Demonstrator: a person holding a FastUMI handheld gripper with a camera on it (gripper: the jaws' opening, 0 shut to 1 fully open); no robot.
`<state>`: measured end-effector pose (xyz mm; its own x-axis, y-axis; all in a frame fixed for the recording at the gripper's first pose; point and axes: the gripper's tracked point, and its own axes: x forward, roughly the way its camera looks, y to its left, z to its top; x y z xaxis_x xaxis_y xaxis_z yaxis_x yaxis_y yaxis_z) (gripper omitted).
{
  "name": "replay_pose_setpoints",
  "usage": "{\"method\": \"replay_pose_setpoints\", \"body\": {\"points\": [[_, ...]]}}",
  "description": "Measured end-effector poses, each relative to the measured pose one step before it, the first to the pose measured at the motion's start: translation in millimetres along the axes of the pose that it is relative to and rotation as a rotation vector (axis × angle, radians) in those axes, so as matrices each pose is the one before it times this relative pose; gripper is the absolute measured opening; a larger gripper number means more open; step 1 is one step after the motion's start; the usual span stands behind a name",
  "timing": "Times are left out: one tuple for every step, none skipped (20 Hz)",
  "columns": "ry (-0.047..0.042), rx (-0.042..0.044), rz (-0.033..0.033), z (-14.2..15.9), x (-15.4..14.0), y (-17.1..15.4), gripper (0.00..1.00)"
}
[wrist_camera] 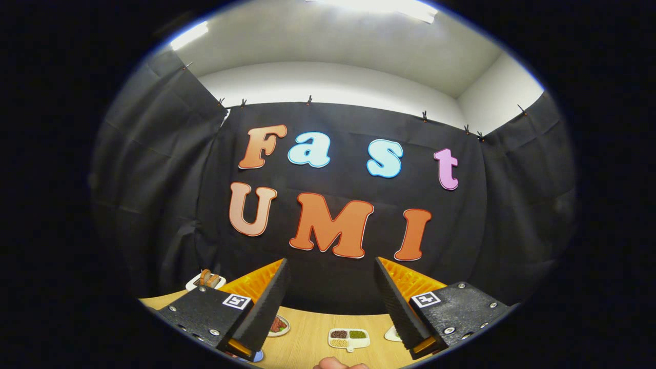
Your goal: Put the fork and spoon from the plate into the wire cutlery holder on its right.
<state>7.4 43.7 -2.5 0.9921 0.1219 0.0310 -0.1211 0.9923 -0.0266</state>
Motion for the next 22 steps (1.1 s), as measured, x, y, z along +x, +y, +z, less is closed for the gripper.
{"method": "replay_pose_setpoints", "body": {"points": [[0.01225,0.00487,0.00727,-5.77,3.32,3.45,0.98],[0.01141,0.00492,0.01364,-3.92,2.83,5.96,0.98],[0.01055,0.00453,0.01311,-3.89,3.61,6.20,0.98],[0.00761,0.00424,0.01404,-3.01,2.10,4.53,0.98],[0.01184,0.00330,0.01092,-4.47,4.11,6.13,0.98],[0.01456,0.00366,0.01828,-6.97,3.69,9.94,0.98],[0.01278,0.00446,0.01831,-6.37,4.32,9.98,0.98],[0.02110,0.00357,0.02256,-8.19,4.17,9.41,0.98],[0.02027,0.00393,0.02501,-7.91,3.63,10.98,0.98],[0.02704,0.00158,0.02039,-8.72,3.23,10.12,0.98],[0.02788,0.00316,0.02195,-10.65,5.40,10.44,0.98],[0.03728,0.00424,0.02178,-10.86,4.23,11.52,0.98],[0.04296,0.00693,0.03050,-13.97,4.40,12.08,0.98],[0.04943,0.00604,0.02494,-14.43,4.84,12.82,0.98],[0.05367,0.00910,0.02420,-16.28,5.38,10.10,0.98],[0.06107,0.01134,0.02093,-17.12,5.88,9.85,0.98],[0.06947,0.01525,0.02638,-18.99,6.54,10.67,0.98],[0.07661,0.01773,0.02403,-19.49,7.65,9.57,0.98],[0.08736,0.02443,0.02913,-19.00,7.04,10.27,0.98],[0.07048,0.02350,0.01855,-16.28,7.65,6.72,0.98],[0.06386,0.02199,0.00975,-14.40,4.92,3.09,0.98],[0.05673,0.01640,0.00031,-13.67,8.61,2.28,0.98]]}}
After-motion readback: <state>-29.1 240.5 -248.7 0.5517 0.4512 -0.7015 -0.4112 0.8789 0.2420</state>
